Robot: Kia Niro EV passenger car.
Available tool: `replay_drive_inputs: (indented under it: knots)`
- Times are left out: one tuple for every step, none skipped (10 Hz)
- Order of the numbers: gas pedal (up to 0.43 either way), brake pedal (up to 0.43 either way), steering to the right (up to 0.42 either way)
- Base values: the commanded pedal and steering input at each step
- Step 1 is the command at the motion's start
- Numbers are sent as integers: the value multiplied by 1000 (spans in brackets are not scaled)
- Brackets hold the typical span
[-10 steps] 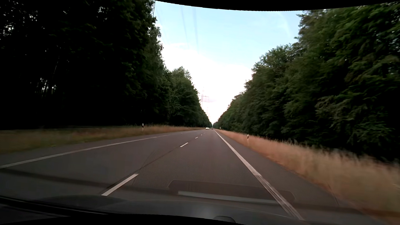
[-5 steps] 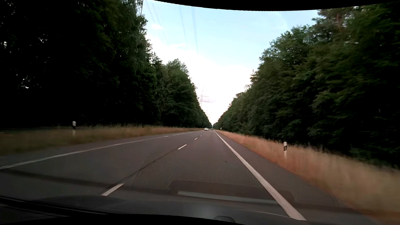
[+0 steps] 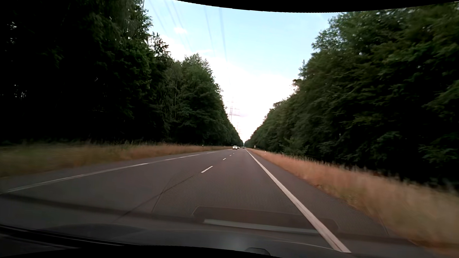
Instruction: Follow the waypoints while adhering to traffic rules and regulations
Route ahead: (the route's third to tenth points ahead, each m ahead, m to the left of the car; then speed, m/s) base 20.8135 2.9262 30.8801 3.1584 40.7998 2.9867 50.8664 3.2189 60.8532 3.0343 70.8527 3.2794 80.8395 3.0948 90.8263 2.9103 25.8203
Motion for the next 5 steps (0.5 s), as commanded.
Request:
replay_drive_inputs:
  knots:
    - [118, 0, -2]
    - [118, 0, -2]
    - [118, 0, -2]
    - [110, 0, -2]
    - [110, 0, -2]
